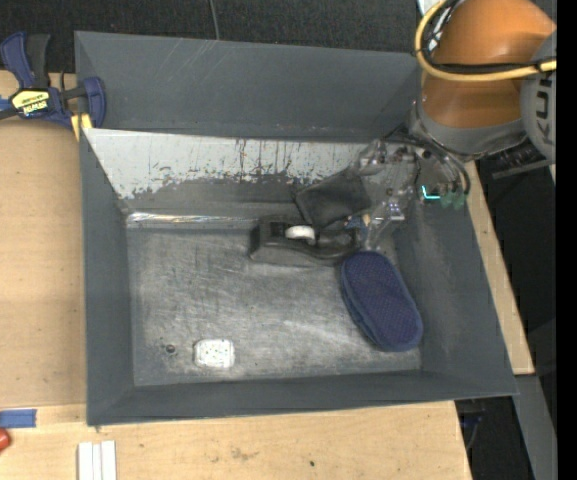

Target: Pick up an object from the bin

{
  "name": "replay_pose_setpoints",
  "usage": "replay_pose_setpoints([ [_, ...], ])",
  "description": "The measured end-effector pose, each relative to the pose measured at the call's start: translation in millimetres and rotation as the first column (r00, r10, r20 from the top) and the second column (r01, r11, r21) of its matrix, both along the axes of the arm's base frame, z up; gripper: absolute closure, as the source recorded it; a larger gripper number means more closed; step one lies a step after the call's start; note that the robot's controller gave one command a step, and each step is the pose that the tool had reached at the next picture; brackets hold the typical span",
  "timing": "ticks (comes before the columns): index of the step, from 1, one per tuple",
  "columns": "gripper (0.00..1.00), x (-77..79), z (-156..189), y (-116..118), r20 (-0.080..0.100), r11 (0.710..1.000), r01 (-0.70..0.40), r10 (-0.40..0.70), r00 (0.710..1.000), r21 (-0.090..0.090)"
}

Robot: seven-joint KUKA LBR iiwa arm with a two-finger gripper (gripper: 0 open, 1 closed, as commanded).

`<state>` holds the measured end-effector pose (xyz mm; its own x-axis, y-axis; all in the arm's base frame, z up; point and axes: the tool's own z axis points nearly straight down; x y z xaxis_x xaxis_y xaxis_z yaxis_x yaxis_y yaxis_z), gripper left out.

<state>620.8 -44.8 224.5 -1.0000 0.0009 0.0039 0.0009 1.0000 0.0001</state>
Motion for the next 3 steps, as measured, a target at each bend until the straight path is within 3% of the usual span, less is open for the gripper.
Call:
replay_pose_setpoints([
  [1,0.0,-4.7,-134.9,33.6,0.003,1.0,-0.032,0.032,0.999,0.001],
  [2,1.0,-0.3,-127.5,32.2,0.02,1.0,-0.03,0.03,0.999,-0.001],
  [3,1.0,-7.2,32.8,22.8,0.008,0.999,-0.036,0.036,0.999,-0.002],
])
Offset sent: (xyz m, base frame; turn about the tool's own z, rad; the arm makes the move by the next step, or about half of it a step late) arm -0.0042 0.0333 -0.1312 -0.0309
